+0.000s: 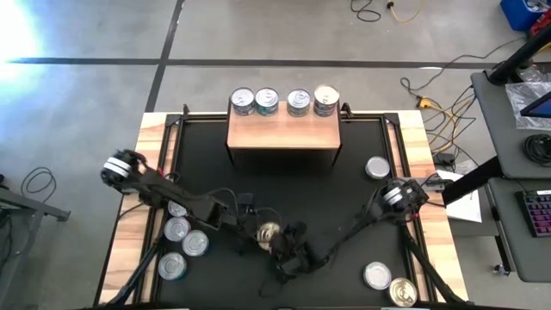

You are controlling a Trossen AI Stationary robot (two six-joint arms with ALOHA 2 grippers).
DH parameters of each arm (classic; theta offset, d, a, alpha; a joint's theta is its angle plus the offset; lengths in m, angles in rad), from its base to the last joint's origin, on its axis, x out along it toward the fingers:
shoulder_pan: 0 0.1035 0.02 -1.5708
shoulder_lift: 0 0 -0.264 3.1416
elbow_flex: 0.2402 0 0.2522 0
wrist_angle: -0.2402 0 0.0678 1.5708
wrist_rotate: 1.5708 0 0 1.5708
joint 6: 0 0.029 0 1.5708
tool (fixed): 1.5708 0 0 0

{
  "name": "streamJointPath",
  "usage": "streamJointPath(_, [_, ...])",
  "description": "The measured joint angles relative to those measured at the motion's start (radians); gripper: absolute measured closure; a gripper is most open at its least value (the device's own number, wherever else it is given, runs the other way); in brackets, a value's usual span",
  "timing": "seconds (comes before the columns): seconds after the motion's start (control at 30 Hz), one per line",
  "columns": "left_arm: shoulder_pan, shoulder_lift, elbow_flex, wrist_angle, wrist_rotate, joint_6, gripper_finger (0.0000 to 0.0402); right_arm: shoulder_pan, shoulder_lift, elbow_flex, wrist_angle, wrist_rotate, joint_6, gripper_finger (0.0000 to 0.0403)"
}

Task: Stack canned seafood by type on shelf
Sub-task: Put the top blue-pink tuna can on the shelf

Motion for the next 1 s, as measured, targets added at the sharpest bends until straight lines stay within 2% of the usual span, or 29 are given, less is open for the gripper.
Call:
streamJointPath(0.07, [0.002, -0.07, -0.019, -0.003, -0.007, 0.004, 0.0044, -0.006, -0.052, 0.002, -0.044, 0.02, -0.002, 0.0066])
streamJointPath(0.23, [0.034, -0.245, -0.053, -0.031, -0.043, 0.012, 0.0044, -0.038, -0.176, 0.0, -0.13, -0.008, -0.064, 0.0066])
streamJointPath(0.47, [0.133, -0.42, -0.06, -0.082, -0.115, -0.002, 0.0044, -0.163, -0.336, -0.021, -0.233, 0.0, -0.232, 0.0066])
streamJointPath(0.73, [0.2, -0.541, -0.06, -0.087, -0.111, -0.058, 0.0044, -0.38, -0.541, -0.169, -0.243, -0.124, -0.403, 0.0065])
streamJointPath(1.0, [0.216, -0.556, -0.06, -0.087, -0.116, -0.061, 0.0044, -0.583, -0.722, -0.347, -0.213, -0.221, -0.559, 0.0065])
